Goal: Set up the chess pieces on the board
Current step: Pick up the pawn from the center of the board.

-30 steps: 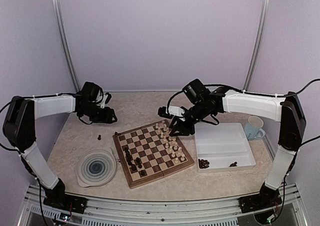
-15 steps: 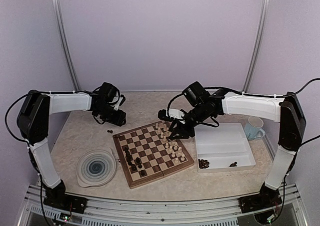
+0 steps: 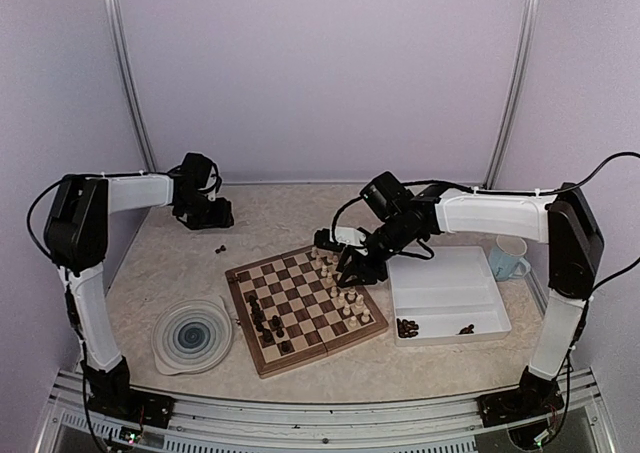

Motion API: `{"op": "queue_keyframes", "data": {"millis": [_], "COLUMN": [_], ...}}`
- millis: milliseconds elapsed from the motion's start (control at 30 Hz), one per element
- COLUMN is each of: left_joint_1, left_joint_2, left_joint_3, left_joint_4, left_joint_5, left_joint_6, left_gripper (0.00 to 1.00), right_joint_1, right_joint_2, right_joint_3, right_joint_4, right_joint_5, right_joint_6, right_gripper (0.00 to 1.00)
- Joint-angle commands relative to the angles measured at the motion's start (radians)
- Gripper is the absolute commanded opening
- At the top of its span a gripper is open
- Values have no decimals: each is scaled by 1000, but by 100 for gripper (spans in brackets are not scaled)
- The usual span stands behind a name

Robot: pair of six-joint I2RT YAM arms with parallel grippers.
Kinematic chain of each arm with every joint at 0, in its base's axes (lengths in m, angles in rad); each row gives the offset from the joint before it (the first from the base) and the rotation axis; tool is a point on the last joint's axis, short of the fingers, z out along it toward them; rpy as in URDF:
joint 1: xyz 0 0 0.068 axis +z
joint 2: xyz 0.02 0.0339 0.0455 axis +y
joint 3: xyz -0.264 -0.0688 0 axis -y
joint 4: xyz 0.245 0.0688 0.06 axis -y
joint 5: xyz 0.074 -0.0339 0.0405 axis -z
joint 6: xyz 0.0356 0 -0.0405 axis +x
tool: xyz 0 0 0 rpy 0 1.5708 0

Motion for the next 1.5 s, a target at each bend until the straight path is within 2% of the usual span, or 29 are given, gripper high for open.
{"op": "queue_keyframes", "data": {"millis": [0, 300, 600, 767, 1033, 1233, 1467], "left_joint_1": [11, 24, 28, 36, 16, 25, 44], "left_joint_2": [103, 117, 145, 165, 196, 224, 247], "left_joint_3": [67, 18, 10, 27, 53, 76, 106], "left_joint_4": [-29, -54, -89, -80, -82, -88, -92], "left_joint_5": [60, 8, -103, -66, -27, -27, 7], "left_joint_6": [13, 53, -40, -39, 10, -13, -36], "left_gripper": [63, 63, 50, 48, 35, 33, 26], "right_joint_1": [0, 1, 1, 0, 1, 1, 2], "right_joint_2": [10, 34, 49, 51, 55, 58, 63], "right_joint_3": [-8, -9, -4, -7, -8, -8, -7], "right_joint_4": [-4, -6, -14, -14, -14, -16, -17], "right_joint_5": [-6, -13, -24, -28, -28, -30, -31], "right_joint_6": [-11, -19, -17, -17, -17, -17, -15], "right_gripper": [40, 40, 40, 39, 39, 39, 39]}}
